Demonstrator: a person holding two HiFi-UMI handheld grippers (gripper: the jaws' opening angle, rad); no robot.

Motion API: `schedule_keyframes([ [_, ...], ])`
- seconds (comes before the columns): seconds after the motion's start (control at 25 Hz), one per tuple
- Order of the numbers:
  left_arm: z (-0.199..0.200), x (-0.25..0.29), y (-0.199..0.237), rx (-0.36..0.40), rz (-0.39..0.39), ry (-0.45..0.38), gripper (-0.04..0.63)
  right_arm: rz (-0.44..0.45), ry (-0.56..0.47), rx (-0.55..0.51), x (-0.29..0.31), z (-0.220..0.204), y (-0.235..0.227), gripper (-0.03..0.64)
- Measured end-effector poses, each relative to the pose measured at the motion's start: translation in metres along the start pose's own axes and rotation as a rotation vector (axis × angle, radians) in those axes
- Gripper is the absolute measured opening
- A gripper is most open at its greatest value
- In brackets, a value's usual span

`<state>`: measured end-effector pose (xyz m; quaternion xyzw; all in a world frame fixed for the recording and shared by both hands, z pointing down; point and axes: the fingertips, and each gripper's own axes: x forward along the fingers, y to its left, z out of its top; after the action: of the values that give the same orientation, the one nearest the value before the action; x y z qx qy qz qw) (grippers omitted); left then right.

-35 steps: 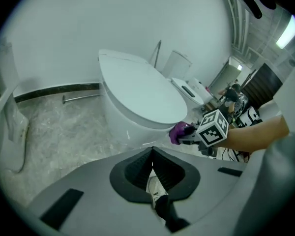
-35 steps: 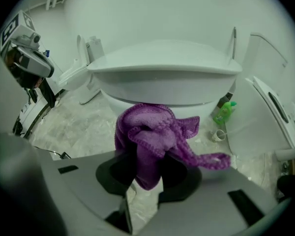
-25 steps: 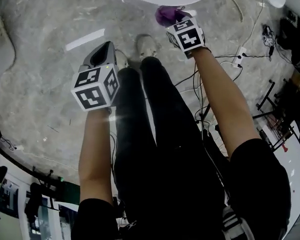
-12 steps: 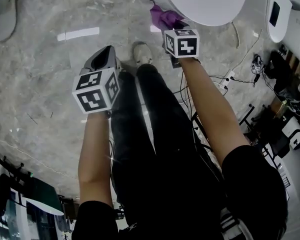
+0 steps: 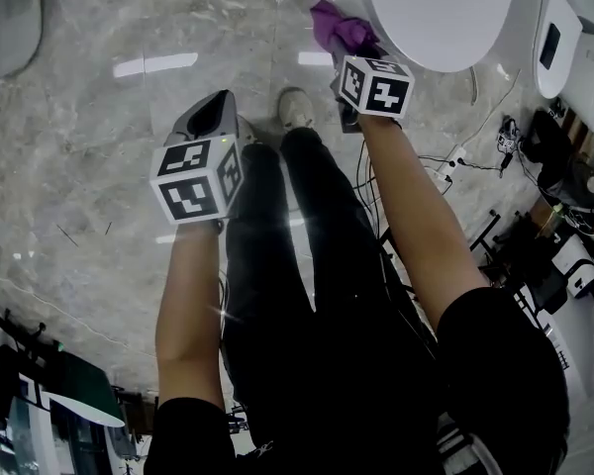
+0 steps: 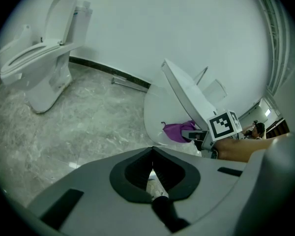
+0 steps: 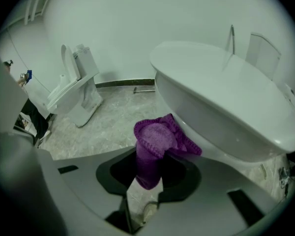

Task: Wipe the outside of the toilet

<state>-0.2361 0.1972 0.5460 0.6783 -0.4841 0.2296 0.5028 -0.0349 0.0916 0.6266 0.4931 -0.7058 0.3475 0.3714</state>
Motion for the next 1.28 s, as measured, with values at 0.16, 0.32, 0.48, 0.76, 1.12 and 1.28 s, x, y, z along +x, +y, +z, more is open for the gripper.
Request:
schedule_keyframes([
  [0.16,0.017,-0.003,0.011,0.028,-0.007,0.001,0.008,-0.025,-0.021,0.087,0.005,0.011,0.007,0.109],
  [0.32,0.029,0.005,0.018,0.049,-0.003,0.014,0.008,-0.019,-0.061,0.109,0.011,0.032,0.016,0.109],
  [0.48,0.041,0.012,0.016,0.080,-0.011,0.032,0.008,-0.031,-0.091,0.134,0.017,0.043,0.018,0.109],
  [0.76,0.060,0.028,0.025,0.122,-0.016,0.072,0.008,-0.077,-0.127,0.213,0.027,0.053,0.019,0.109],
  [1.12,0.127,0.049,0.027,0.142,-0.013,0.047,0.008,-0.106,-0.101,0.297,0.038,0.072,0.020,0.109],
  [1.28,0.151,0.059,0.027,0.124,-0.010,0.051,0.008,-0.112,-0.104,0.338,0.044,0.090,0.021,0.109],
])
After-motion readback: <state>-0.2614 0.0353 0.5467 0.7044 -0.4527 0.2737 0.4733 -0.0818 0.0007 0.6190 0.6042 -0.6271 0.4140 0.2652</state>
